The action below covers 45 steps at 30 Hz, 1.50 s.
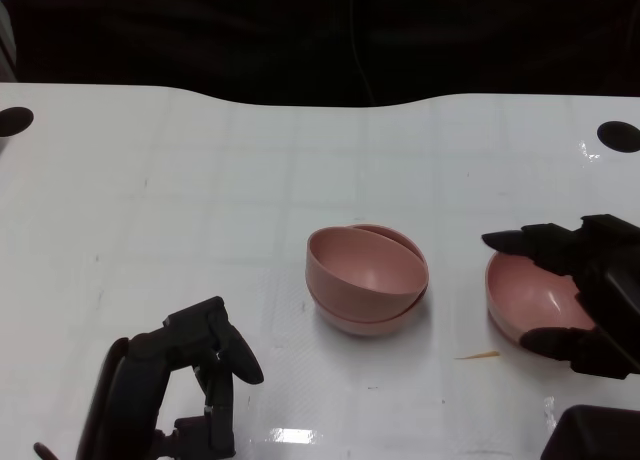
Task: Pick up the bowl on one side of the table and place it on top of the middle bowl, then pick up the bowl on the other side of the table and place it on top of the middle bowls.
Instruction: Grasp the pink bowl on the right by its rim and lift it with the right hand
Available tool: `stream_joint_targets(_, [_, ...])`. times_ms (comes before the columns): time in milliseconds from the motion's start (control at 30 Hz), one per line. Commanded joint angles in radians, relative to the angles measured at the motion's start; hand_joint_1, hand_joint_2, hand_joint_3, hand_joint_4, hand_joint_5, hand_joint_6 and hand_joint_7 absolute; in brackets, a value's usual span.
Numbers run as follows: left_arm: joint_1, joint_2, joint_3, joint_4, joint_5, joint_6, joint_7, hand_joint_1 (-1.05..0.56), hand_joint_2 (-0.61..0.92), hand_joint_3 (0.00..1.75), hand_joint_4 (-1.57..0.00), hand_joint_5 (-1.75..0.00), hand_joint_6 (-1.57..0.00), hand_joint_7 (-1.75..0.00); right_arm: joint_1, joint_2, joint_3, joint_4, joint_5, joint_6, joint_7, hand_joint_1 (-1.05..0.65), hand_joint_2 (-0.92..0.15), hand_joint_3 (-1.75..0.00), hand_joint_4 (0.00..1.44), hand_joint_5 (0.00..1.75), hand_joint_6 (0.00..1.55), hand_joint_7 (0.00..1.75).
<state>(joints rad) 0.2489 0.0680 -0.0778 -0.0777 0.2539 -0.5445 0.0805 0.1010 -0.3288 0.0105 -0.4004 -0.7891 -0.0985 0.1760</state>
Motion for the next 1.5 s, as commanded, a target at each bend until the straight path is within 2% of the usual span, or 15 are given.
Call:
stream_joint_targets(33, [-0.008, 0.009, 0.009, 0.007, 0.013, -0.005, 0.01, -0.02, 0.22, 1.66, -0.97, -1.73, -0.87, -1.56, -0.005, -0.043, 0.013, -0.035, -0.059, 0.053, 0.051, -0.48, -0.76, 0.0, 0.22, 0.65, 0.36, 0.18])
stream_joint_targets(233, [-0.021, 0.003, 0.009, 0.01, 0.021, 0.004, 0.013, -0.01, 0.22, 1.66, -0.98, -1.72, -0.87, -1.56, -0.044, -0.084, 0.059, -0.039, -0.128, 0.16, 0.202, -0.49, -0.8, -0.01, 0.25, 0.45, 0.37, 0.07])
stream_joint_targets(333, [-0.022, 0.0, 0.01, 0.005, 0.022, 0.013, 0.012, -0.01, 0.21, 1.66, -0.98, -1.71, -0.87, -1.56, -0.068, -0.099, 0.086, -0.005, -0.146, 0.186, 0.244, -0.47, -0.8, 0.0, 0.29, 0.34, 0.39, 0.04])
stream_joint_targets(600, [-0.025, -0.001, 0.007, -0.001, 0.02, 0.011, 0.01, 0.01, 0.2, 1.68, -1.0, -1.68, -0.86, -1.57, -0.121, -0.114, 0.164, 0.136, -0.203, 0.21, 0.219, -0.45, -0.8, 0.0, 0.42, 0.17, 0.44, 0.01])
stream_joint_targets(667, [-0.026, -0.001, 0.006, -0.001, 0.016, 0.012, 0.008, 0.02, 0.2, 1.68, -0.99, -1.68, -0.86, -1.57, -0.139, -0.11, 0.181, 0.176, -0.21, 0.216, 0.202, -0.38, -0.8, 0.0, 0.44, 0.15, 0.45, 0.01])
stream_joint_targets(800, [-0.029, 0.001, 0.007, 0.0, 0.019, 0.013, 0.007, 0.02, 0.21, 1.68, -1.0, -1.68, -0.87, -1.56, -0.205, -0.101, 0.226, 0.309, -0.214, 0.227, 0.164, -0.28, -0.82, -0.01, 0.51, 0.13, 0.47, 0.01])
stream_joint_targets(1067, [-0.03, 0.001, 0.006, 0.001, 0.017, 0.012, 0.007, 0.03, 0.21, 1.67, -1.0, -1.68, -0.87, -1.55, -0.222, -0.115, 0.252, 0.333, -0.199, 0.243, 0.145, -0.26, -0.83, 0.0, 0.55, 0.1, 0.47, 0.01])
stream_joint_targets(1100, [-0.029, 0.003, 0.007, 0.0, 0.017, 0.01, 0.006, 0.03, 0.21, 1.67, -1.0, -1.68, -0.87, -1.55, -0.255, -0.116, 0.274, 0.417, -0.204, 0.226, 0.128, -0.26, -0.83, 0.0, 0.56, 0.09, 0.47, 0.01])
stream_joint_targets(1133, [-0.029, 0.005, 0.008, -0.001, 0.018, 0.008, 0.005, 0.03, 0.21, 1.67, -1.0, -1.67, -0.87, -1.55, -0.281, -0.118, 0.292, 0.481, -0.206, 0.213, 0.113, -0.23, -0.87, -0.02, 0.74, 0.3, 0.55, 0.03])
stream_joint_targets(1167, [-0.028, 0.006, 0.008, -0.002, 0.018, 0.007, 0.005, 0.03, 0.21, 1.67, -1.0, -1.67, -0.87, -1.55, -0.301, -0.119, 0.306, 0.528, -0.206, 0.203, 0.1, -0.22, -0.9, -0.02, 0.75, 0.61, 0.62, 0.02])
stream_joint_targets(1233, [-0.028, 0.007, 0.008, -0.002, 0.018, 0.007, 0.005, 0.03, 0.21, 1.67, -1.0, -1.67, -0.87, -1.55, -0.318, -0.123, 0.319, 0.565, -0.2, 0.195, 0.083, -0.21, -0.92, -0.03, 0.74, 0.81, 0.65, 0.01])
stream_joint_targets(1300, [-0.027, 0.009, 0.007, -0.004, 0.014, 0.009, 0.0, 0.03, 0.21, 1.67, -1.0, -1.66, -0.88, -1.55, -0.346, -0.114, 0.333, 0.622, -0.206, 0.212, 0.068, -0.21, -0.92, -0.03, 0.74, 0.87, 0.66, 0.01])
stream_joint_targets(1367, [-0.024, 0.013, 0.006, -0.008, 0.007, 0.012, -0.007, 0.02, 0.21, 1.66, -1.0, -1.67, -0.88, -1.55, -0.383, -0.103, 0.361, 0.695, -0.235, 0.241, 0.034, -0.23, -0.92, -0.13, 0.78, 1.46, 0.72, 0.02])
stream_joint_targets(1433, [-0.023, 0.016, 0.006, -0.011, 0.01, 0.014, -0.009, 0.03, 0.22, 1.66, -0.99, -1.67, -0.88, -1.55, -0.399, -0.11, 0.385, 0.729, -0.253, 0.247, -0.009, -0.24, -0.92, -0.14, 0.78, 1.58, 0.77, 0.04])
stream_joint_targets(1500, [-0.023, 0.017, 0.007, -0.01, 0.013, 0.016, -0.008, 0.03, 0.22, 1.65, -0.99, -1.67, -0.87, -1.55, -0.403, -0.119, 0.397, 0.745, -0.254, 0.231, -0.065, -0.26, -0.92, -0.15, 0.78, 1.56, 0.83, 0.05])
